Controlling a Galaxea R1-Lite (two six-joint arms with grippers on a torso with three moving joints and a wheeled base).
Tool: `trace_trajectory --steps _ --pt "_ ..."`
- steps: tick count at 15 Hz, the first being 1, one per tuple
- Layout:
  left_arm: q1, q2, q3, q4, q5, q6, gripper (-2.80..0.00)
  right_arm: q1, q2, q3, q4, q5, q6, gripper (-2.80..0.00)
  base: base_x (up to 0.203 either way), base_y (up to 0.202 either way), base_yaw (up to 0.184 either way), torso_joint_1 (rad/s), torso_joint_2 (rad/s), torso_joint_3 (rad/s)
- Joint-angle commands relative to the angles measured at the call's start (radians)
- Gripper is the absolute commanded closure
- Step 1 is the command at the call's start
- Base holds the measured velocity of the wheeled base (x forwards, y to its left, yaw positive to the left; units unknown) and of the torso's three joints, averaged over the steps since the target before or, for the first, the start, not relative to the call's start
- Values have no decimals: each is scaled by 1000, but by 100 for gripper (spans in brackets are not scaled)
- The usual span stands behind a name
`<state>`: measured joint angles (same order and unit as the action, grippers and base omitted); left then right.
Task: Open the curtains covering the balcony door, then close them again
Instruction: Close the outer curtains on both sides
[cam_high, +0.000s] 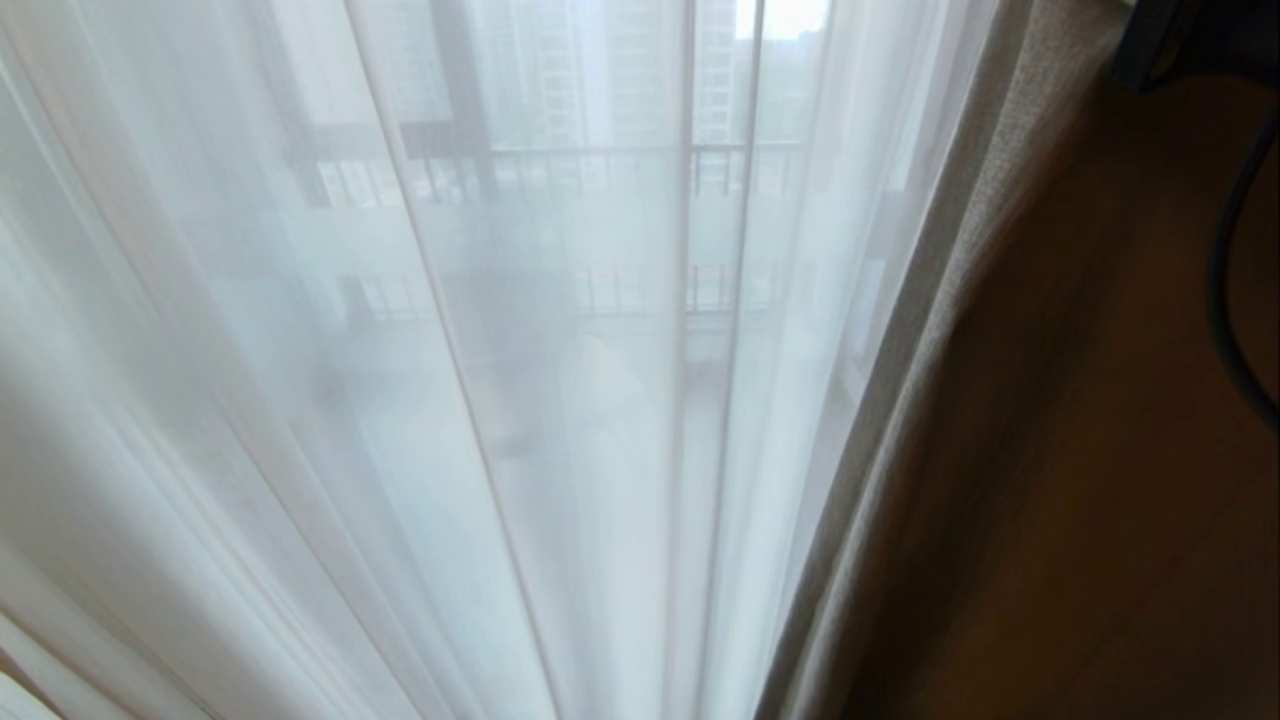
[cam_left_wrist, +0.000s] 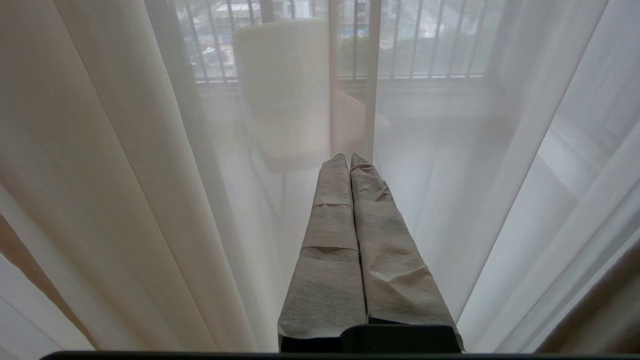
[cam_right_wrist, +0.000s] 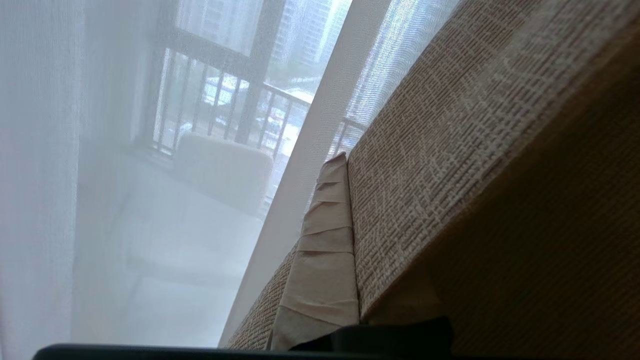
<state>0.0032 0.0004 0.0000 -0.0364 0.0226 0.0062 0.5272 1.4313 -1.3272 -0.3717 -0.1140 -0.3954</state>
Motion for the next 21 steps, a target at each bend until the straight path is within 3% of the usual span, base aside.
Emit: trace_trajectory --steps 1,5,21 --pt "1 0 0 0 0 0 0 0 13 -1 -17 -1 -53 0 0 0 0 0 0 0" --pt "0 0 0 0 0 0 0 2 27 -4 -38 2 -171 0 0 0 0 0 0 0" --pt "1 0 0 0 0 0 0 101 123 -49 -75 -1 -282 0 0 0 0 0 0 0"
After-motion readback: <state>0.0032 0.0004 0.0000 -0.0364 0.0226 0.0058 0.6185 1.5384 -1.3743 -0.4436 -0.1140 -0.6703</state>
